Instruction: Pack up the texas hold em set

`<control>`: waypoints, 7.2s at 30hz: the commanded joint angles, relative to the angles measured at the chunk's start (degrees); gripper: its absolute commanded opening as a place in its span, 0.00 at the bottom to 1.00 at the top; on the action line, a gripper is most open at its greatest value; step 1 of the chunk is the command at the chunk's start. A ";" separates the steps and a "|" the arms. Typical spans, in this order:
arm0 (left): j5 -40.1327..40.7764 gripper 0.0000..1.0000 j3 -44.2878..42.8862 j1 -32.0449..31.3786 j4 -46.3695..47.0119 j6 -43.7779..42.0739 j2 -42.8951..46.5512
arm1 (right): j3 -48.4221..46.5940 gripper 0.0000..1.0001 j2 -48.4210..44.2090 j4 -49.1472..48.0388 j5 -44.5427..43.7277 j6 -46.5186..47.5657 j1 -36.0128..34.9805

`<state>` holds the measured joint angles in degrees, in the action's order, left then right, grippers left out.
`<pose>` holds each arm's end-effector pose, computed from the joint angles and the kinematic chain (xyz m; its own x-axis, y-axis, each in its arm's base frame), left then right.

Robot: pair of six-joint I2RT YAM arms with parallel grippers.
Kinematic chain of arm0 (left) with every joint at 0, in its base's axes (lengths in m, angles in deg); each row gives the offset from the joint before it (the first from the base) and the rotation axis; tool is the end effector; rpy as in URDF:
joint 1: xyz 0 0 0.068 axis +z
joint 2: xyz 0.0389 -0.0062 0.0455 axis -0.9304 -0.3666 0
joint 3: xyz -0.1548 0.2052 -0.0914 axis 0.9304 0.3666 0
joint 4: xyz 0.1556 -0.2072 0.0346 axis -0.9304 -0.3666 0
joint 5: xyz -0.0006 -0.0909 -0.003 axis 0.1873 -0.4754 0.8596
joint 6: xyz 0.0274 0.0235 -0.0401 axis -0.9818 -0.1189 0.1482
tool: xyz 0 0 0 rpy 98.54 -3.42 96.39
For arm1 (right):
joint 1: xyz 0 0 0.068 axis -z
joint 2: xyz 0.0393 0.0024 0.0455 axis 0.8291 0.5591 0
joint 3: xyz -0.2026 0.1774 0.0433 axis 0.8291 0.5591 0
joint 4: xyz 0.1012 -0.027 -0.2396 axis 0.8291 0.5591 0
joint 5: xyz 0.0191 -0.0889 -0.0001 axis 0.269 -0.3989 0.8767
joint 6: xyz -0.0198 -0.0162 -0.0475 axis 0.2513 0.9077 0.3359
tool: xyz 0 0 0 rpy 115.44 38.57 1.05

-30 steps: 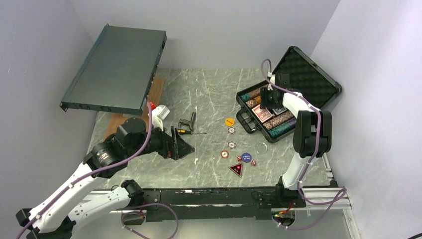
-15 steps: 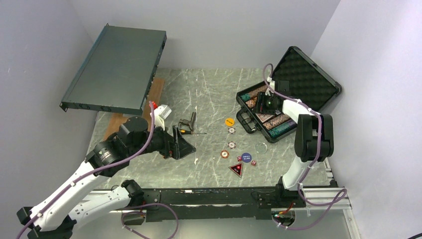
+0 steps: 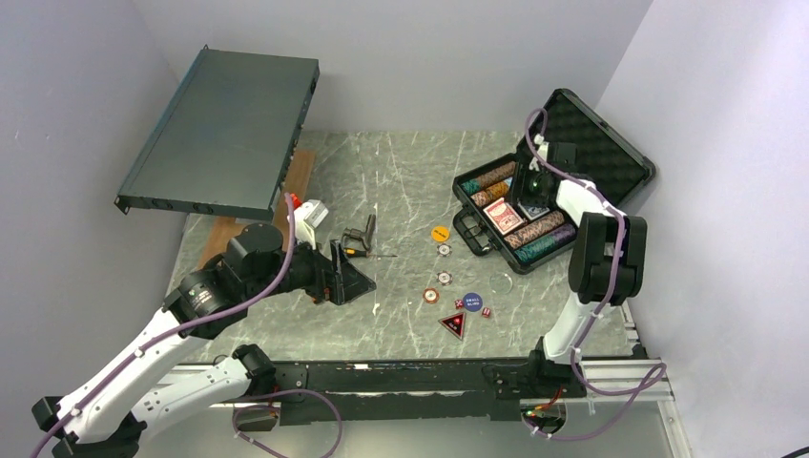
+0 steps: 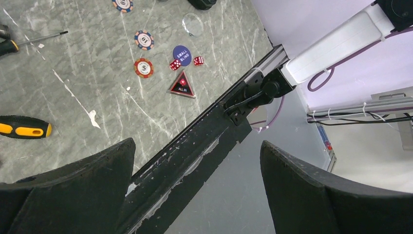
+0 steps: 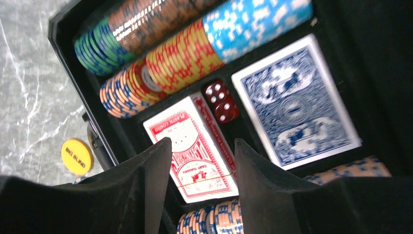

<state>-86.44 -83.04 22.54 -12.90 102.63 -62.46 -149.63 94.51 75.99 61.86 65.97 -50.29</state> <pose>0.0958 -0.1108 0.3685 -0.7427 -0.1094 -0.6606 0.4892 0.5850 -0.6468 0.3945 -0.0294 0.2149 -0.7621 0.1441 -0.6312 -0.0301 0.9660 0.2569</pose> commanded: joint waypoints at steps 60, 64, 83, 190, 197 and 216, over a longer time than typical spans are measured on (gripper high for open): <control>1.01 0.99 6.92 -0.10 -0.15 2.08 6.93 | 38.91 0.55 -46.05 25.76 -14.75 -38.41 -22.81; 0.87 0.99 6.87 -0.09 0.48 2.14 6.35 | 39.72 0.51 -44.67 24.35 -13.75 -38.86 -24.27; 0.55 0.99 7.71 -0.03 1.39 2.83 6.17 | 40.33 0.36 -38.86 19.85 -15.21 -40.08 -27.41; -1.32 0.99 2.00 -0.02 3.22 -1.39 -5.48 | 4.47 0.27 3.50 -5.33 -13.53 -47.77 0.01; -1.85 0.99 2.04 -0.04 3.19 -0.93 -4.78 | 3.42 0.58 0.59 -3.93 -12.97 -45.67 0.00; -2.12 0.99 8.02 -0.06 2.51 2.66 5.55 | 21.59 0.86 -35.32 16.99 -10.91 -23.88 -21.80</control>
<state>-87.88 -76.37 22.54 -10.56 103.59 -58.53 -131.60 58.54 81.12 49.42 35.37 -65.07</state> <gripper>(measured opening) 0.994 0.857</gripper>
